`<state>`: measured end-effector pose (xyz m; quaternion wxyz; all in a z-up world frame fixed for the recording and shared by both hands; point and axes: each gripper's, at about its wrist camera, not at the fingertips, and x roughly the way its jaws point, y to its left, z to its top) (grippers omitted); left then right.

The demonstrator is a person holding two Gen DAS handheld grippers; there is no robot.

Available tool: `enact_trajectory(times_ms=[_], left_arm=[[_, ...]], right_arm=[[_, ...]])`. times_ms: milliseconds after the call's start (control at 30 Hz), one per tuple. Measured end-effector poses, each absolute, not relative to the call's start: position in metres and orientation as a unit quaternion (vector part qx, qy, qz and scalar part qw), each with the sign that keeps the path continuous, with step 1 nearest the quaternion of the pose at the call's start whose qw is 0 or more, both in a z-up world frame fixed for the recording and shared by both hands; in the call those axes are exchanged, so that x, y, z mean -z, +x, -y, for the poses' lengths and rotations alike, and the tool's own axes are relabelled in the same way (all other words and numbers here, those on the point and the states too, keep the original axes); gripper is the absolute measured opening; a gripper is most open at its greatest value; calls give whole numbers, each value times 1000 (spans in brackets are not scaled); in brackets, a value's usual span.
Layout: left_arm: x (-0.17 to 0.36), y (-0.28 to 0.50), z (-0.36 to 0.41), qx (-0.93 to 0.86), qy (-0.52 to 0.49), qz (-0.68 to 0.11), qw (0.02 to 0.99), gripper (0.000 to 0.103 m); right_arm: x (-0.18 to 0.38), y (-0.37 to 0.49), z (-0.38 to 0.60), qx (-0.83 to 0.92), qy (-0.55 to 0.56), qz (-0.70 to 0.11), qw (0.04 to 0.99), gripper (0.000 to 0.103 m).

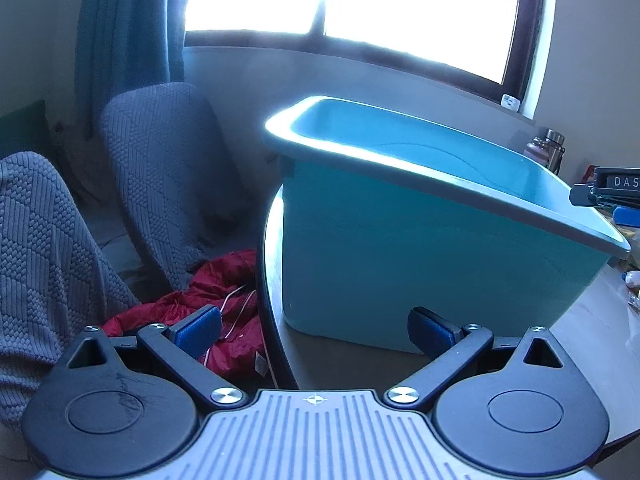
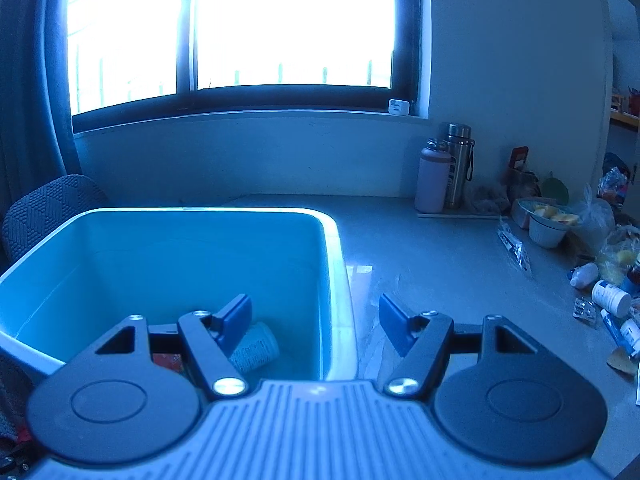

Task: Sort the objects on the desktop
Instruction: 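Withdraw the right tool upward from the teal bin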

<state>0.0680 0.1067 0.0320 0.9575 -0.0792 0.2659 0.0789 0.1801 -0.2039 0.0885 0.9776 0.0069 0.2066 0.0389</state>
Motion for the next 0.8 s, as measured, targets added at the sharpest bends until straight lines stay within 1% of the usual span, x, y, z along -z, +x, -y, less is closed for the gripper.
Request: enact_trajectory(times_ms=[633, 800], left_arm=[[-53, 56, -117, -70, -55, -266, 960, 101], [-61, 54, -117, -61, -46, -269, 960, 101]], right_arm=[[-82, 153, 210, -13, 33, -220, 975, 71], [-83, 145, 207, -1, 37, -220, 975, 75]])
